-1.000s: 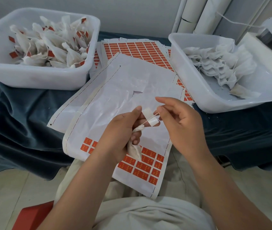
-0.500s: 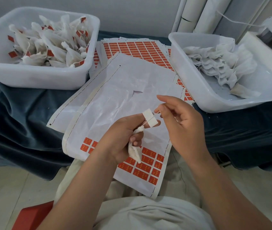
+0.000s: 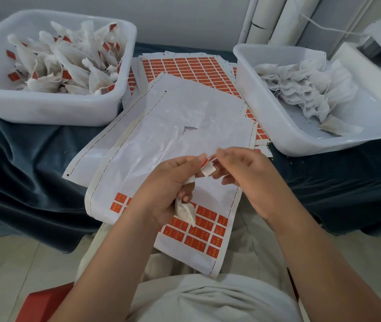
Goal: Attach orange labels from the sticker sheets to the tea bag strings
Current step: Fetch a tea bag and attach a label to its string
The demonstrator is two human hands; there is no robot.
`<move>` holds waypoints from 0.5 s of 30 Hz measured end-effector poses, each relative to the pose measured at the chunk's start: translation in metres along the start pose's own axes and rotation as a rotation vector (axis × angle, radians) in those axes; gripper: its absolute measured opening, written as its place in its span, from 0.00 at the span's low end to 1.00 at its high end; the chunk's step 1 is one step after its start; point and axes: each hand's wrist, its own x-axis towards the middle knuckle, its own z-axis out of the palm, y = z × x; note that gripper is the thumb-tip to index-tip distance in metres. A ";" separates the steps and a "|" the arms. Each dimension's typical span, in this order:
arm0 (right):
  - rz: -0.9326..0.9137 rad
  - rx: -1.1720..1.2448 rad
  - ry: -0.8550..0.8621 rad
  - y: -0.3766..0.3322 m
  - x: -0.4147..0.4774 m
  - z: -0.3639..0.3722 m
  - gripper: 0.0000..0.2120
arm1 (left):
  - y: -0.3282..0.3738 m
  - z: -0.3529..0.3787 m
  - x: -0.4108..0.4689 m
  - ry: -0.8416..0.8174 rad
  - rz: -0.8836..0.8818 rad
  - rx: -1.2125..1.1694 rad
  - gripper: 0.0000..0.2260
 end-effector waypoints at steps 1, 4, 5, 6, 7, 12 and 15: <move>-0.015 -0.018 -0.009 0.000 0.000 -0.001 0.11 | 0.000 0.000 0.000 0.016 0.004 0.024 0.14; -0.064 -0.030 0.009 -0.001 -0.002 -0.001 0.08 | 0.001 0.002 -0.001 0.053 0.022 0.113 0.13; -0.071 -0.030 0.013 0.000 -0.002 -0.001 0.09 | 0.002 0.003 -0.002 0.063 0.029 0.142 0.13; -0.075 -0.036 0.020 0.000 -0.001 0.000 0.09 | 0.002 0.003 -0.002 0.076 0.038 0.169 0.12; -0.079 -0.050 0.028 0.000 -0.001 0.001 0.09 | 0.003 0.004 -0.003 0.093 0.050 0.199 0.12; -0.084 -0.108 0.052 0.003 0.001 0.004 0.09 | 0.003 0.006 -0.004 0.160 0.150 0.371 0.10; -0.076 -0.121 0.067 0.003 0.001 0.004 0.10 | 0.002 0.009 -0.004 0.202 0.202 0.437 0.09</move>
